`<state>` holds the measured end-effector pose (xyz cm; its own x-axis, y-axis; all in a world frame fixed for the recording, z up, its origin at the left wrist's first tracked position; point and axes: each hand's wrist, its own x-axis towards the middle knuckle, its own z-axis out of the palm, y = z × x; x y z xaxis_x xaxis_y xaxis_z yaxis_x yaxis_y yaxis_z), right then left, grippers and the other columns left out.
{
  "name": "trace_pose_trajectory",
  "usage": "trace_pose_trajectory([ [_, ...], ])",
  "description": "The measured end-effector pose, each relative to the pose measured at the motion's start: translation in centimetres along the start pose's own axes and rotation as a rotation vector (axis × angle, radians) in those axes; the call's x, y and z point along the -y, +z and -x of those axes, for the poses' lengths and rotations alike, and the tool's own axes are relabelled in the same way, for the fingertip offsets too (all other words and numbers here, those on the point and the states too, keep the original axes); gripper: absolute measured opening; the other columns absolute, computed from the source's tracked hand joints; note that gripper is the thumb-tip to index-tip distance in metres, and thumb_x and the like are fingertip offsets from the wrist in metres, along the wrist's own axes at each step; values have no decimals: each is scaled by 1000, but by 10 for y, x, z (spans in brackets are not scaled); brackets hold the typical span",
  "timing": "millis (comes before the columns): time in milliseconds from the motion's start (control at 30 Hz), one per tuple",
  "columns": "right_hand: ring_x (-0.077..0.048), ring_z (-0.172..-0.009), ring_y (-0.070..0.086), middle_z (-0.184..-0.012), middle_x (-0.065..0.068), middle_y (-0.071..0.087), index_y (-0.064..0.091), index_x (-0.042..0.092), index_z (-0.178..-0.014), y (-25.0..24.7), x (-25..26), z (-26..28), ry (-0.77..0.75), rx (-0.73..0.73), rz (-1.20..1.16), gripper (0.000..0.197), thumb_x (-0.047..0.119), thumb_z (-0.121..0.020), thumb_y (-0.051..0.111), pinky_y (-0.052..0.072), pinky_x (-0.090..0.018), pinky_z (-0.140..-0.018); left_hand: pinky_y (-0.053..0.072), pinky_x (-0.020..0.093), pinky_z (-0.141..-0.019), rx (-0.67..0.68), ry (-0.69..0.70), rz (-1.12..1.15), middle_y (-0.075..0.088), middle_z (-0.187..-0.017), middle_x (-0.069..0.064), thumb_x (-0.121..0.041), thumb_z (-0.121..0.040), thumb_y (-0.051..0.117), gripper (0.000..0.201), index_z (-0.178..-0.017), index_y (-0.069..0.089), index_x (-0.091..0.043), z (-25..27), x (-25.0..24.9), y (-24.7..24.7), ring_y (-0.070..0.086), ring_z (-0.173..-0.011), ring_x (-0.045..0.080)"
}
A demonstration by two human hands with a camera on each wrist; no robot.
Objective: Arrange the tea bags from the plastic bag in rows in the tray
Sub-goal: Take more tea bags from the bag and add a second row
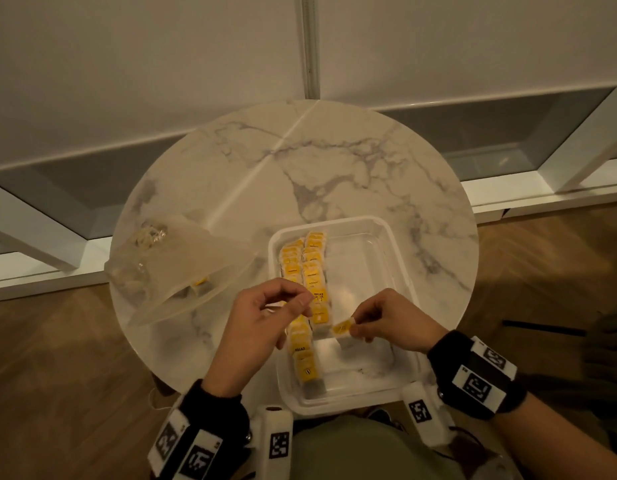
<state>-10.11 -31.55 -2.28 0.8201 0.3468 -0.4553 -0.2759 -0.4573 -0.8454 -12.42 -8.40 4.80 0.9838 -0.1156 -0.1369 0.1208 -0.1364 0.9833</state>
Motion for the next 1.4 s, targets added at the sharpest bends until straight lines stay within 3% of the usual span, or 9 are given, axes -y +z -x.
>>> trace_pose_trajectory([
  [133,-12,-57,64,-64,0,70,75,4,-82,11,6,-15,58,55,145,5,2,-77,78,54,-22,-65,37,22,-41,-10,58,199,64,-66,3,-28,-79,72,9,-73,74,-22,18,-26,-19,49,-52,10],
  [333,-21,-64,70,-64,-5,71,68,10,-66,25,13,-35,169,64,206,17,6,-78,79,58,-25,-69,36,21,-40,-49,23,298,60,-63,5,-35,-74,65,18,-72,74,-19,24,-15,-33,40,-48,14],
  [433,-22,-64,71,-66,-9,72,69,6,-68,29,13,-38,223,39,199,16,9,-78,81,61,-29,-68,36,22,-40,-81,-64,227,61,-63,5,-18,-86,66,16,-73,74,-17,15,16,-29,37,-47,12],
  [533,-12,-57,67,-68,-6,73,74,4,-77,29,15,-40,237,25,312,17,20,-79,81,59,-26,-67,37,23,-40,-137,-172,51,61,-62,4,-6,-94,60,22,-77,73,-11,13,54,-24,46,-50,12],
  [667,-14,-65,70,-72,-4,74,76,7,-82,28,17,-41,290,31,432,24,30,-83,77,59,-30,-73,40,19,-50,-168,-210,-138,61,-59,-4,-16,-91,68,13,-79,69,-14,17,89,-26,51,-52,6],
  [767,-18,-73,72,-76,-4,74,77,7,-84,32,18,-41,321,81,477,27,34,-85,74,58,-31,-77,41,16,-54,-181,-211,-253,62,-57,-3,-26,-88,72,18,-78,62,-16,20,103,-24,50,-51,2],
  [967,-24,-76,74,-77,-9,76,76,2,-80,41,18,-45,358,134,465,23,25,-82,77,60,-40,-83,38,20,-51,-118,-273,-178,58,-52,-7,-31,-91,67,25,-81,57,-11,24,114,-17,51,-50,3],
  [1200,-19,-72,74,-70,-3,75,77,5,-76,41,18,-54,376,116,489,22,26,-84,74,59,-39,-84,39,17,-51,-79,-241,-211,62,-55,-3,-32,-90,69,25,-79,60,-12,19,117,-24,51,-48,2],
  [1400,-24,-68,72,-72,-8,75,74,2,-81,37,28,-44,385,63,500,30,32,-84,71,61,-42,-78,40,19,-51,-80,-227,-212,60,-54,-4,-36,-91,66,27,-79,62,-12,16,108,-31,50,-48,3],
])
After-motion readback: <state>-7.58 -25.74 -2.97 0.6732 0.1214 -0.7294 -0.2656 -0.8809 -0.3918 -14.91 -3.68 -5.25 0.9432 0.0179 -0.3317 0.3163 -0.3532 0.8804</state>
